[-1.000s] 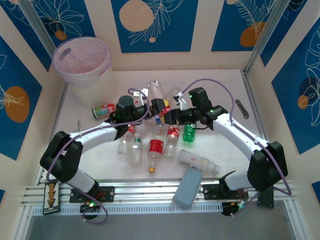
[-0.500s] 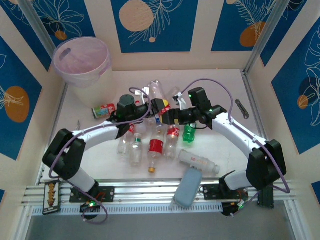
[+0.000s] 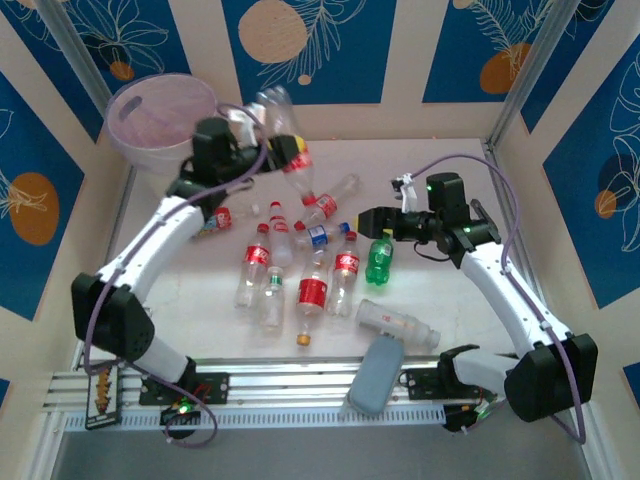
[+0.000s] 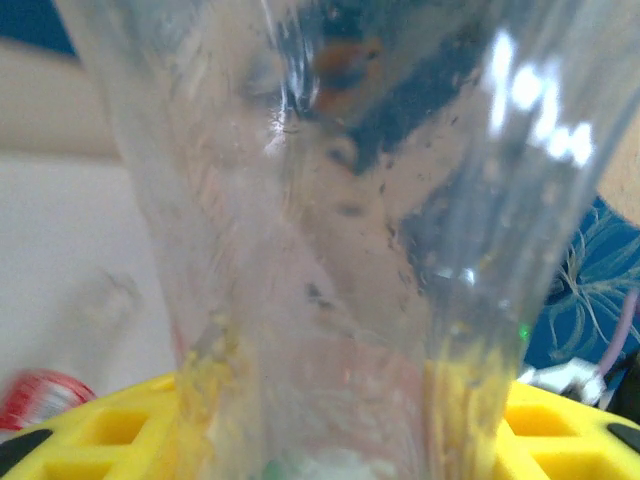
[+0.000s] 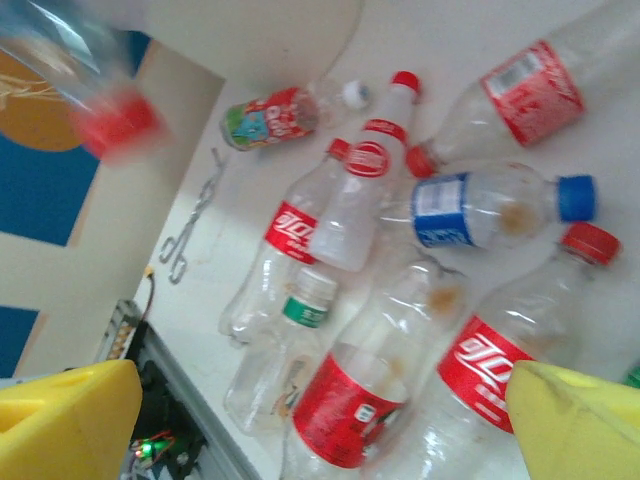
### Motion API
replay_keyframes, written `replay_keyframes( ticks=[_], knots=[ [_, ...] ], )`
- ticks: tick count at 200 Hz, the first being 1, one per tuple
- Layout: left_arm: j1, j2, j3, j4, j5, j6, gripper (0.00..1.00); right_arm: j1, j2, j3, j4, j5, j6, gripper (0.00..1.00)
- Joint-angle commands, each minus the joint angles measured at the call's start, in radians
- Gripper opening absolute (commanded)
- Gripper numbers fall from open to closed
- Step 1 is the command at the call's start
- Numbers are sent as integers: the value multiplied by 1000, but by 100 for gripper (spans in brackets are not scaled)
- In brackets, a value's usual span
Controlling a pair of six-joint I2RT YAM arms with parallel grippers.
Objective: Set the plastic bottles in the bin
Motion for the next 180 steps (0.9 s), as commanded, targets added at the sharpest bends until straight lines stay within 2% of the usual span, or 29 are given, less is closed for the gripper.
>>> replay_keyframes(
  ticks=[1,34,58,84,103,136,180],
  knots=[
    [120,-60,141,-234,-23,177,23,-18,9,-48,-59,55,-4,94],
    [304,-19,335,-388,-119,286,6,-33,37,-65,-62,84,-3,94],
    [408,28,418,-405,-207,309,0,-39,50,-69,-66,92,-14,94],
    [488,83,445,-361,-320,312,0,-42,53,-78,-75,104,-20,94],
    [518,152,473,-331,-385,332,0,-42,50,-81,-84,109,-25,94],
    [532,277,550,-309,-391,349,0,-45,36,-84,-107,132,-33,94],
    [532,335,564,-301,-407,383,0,-52,29,-106,-109,153,-29,94]
  ],
)
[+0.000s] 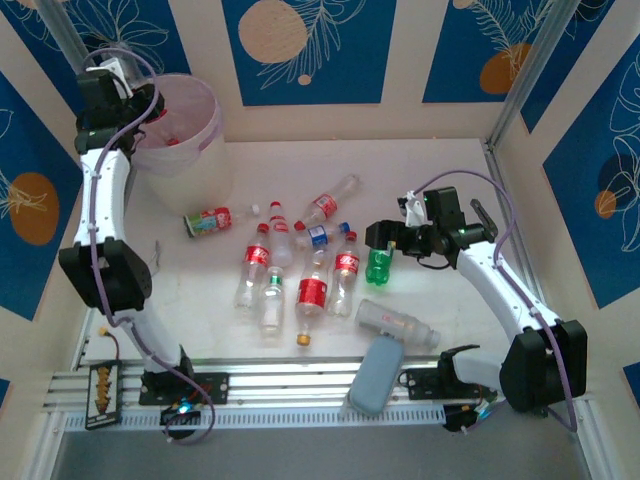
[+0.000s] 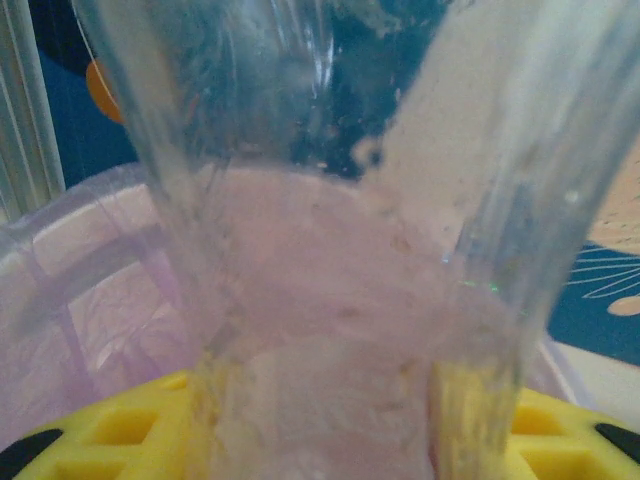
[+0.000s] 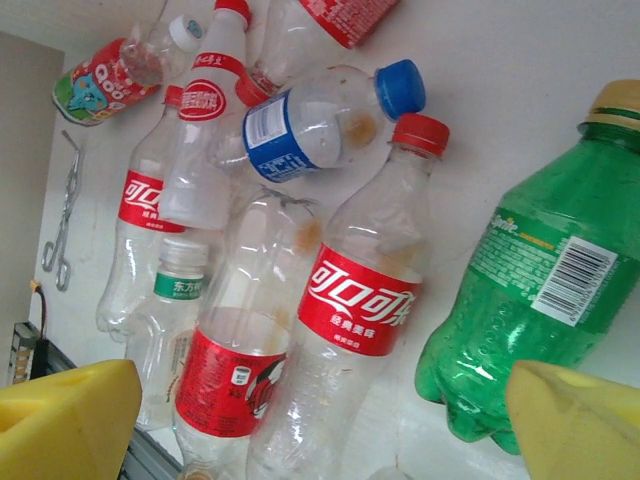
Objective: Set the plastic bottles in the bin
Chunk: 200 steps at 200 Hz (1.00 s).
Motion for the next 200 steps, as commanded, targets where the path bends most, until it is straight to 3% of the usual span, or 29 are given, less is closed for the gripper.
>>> replay_keyframes(
  ticks=[1,50,112,139,147,170,200],
  knots=[
    [5,4,62,20,-23,43,0,-8,-18,-25,-25,12,-13,94],
    [4,119,152,-164,35,123,0,-8,18,-13,-14,16,-14,94],
    [-9,220,163,-255,71,234,0,-11,29,-11,-8,27,-7,94],
    [-16,255,162,-270,90,249,5,-10,36,-7,-10,30,-8,94],
    [-17,262,162,-270,92,249,11,-10,37,-5,-10,32,-8,94],
    [-19,272,162,-265,104,248,50,-9,38,-3,-12,36,-8,94],
    [-19,272,163,-259,109,244,71,-10,41,0,-11,39,-4,94]
  ],
)
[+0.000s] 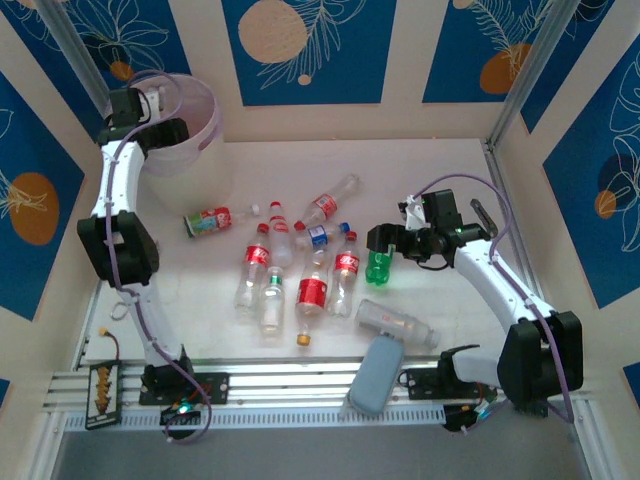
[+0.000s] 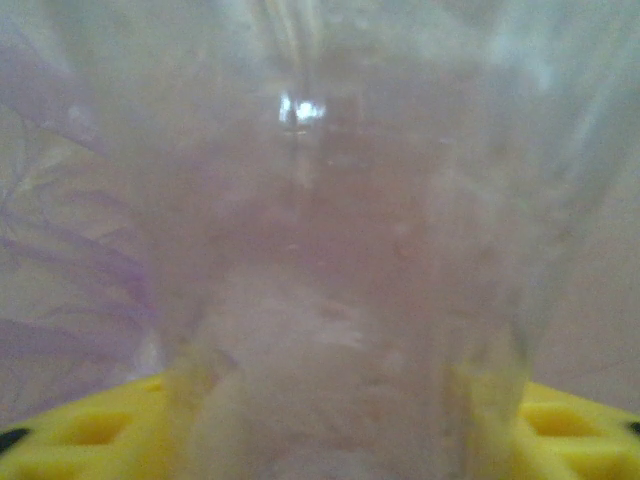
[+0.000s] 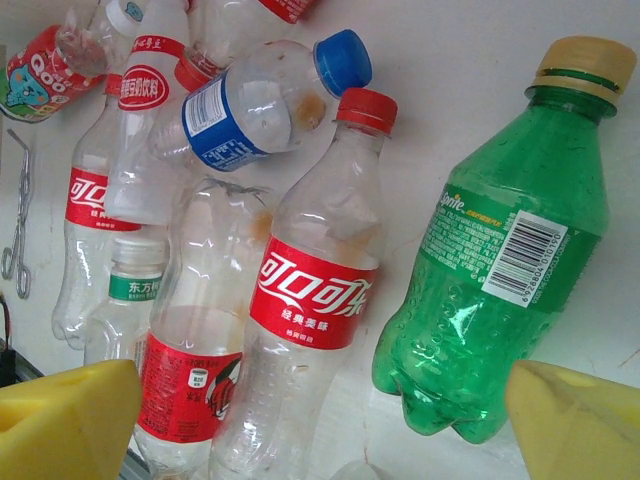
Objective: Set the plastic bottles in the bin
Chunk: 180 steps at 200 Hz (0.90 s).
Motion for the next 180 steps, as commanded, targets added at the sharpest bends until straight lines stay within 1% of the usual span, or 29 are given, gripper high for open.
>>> replay_keyframes(
  ticks=[1,19,33,41,75,97,122,131,156,180],
  knots=[
    [-5,18,31,-14,29,10,71,-4,5,17,-6,2,-4,94],
    [-6,17,31,-13,31,9,78,-4,11,18,-5,-1,0,94],
    [-5,15,33,-13,33,11,86,-3,15,19,-4,-1,0,94],
    [-6,13,34,-13,34,11,89,-4,15,20,-4,-1,2,94],
    [-6,3,34,-12,31,12,90,-4,9,22,-6,3,4,94],
    [-7,-10,40,-11,40,12,91,-4,5,27,-24,32,13,94],
    [-5,-47,65,-3,53,5,94,8,25,43,-67,129,50,94],
    [-6,-69,71,10,55,1,96,24,41,49,-84,169,62,93],
    [-6,-126,131,-8,39,-3,98,84,91,57,-128,287,114,91],
    [-6,-196,162,-7,31,-9,99,129,139,45,-129,349,177,89]
  ],
)
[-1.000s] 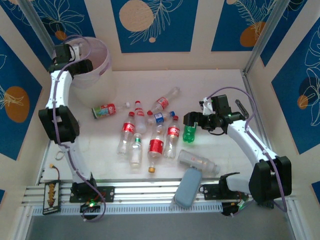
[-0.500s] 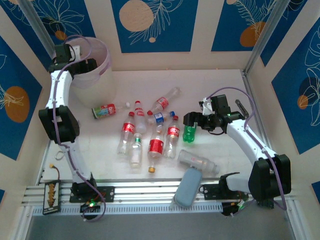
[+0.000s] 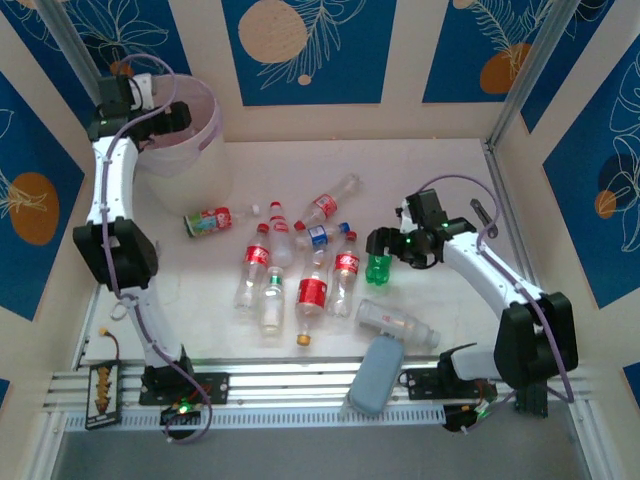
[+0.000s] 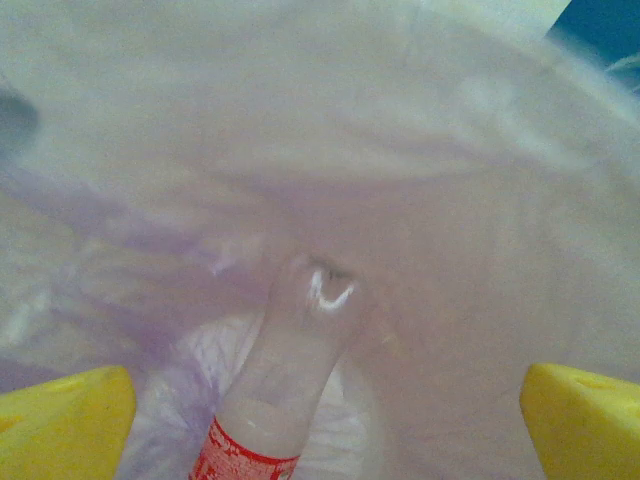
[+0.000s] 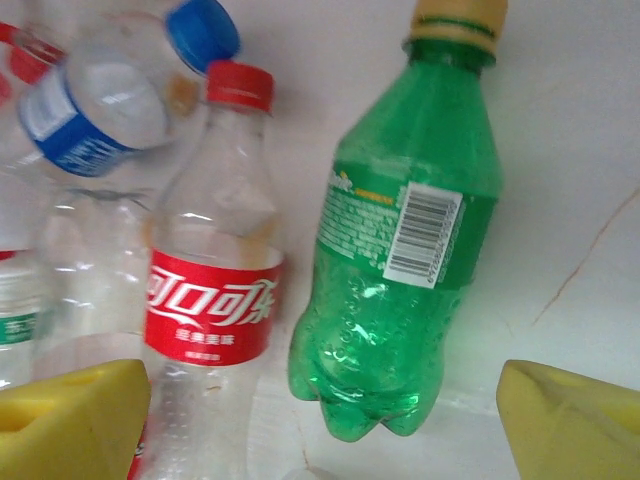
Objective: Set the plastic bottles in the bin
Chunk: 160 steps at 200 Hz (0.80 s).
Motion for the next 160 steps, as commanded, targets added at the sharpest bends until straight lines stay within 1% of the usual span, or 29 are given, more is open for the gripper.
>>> replay_keyframes(
  ticks=[1,27,40,57,74,86,107,120,132,147,160],
  knots=[
    [-6,-138,74,6,9,-9,99,41,43,9,-51,111,85,89],
    [-12,-251,58,-3,-24,-9,99,82,96,9,-23,145,130,88],
    [-17,-330,1,1,-41,-16,100,95,124,15,-7,150,149,88],
    [-30,-466,-149,44,-58,-52,100,107,167,23,-6,176,182,88],
    [-55,-626,-376,129,-43,-118,99,118,206,28,-12,203,207,88],
    [-88,-729,-523,178,-33,-160,98,126,222,23,-10,211,223,87],
    [-155,-864,-730,218,-21,-246,98,137,240,12,-1,220,245,86],
    [-220,-940,-853,270,-26,-300,97,138,247,4,6,221,254,85],
    [-279,-986,-944,288,-38,-338,97,141,248,-5,18,223,259,83],
    [-340,-1012,-1021,292,-23,-388,97,138,250,-14,29,229,261,79],
    [-383,-1025,-1094,328,27,-448,97,138,251,-18,36,236,260,75]
  ],
)
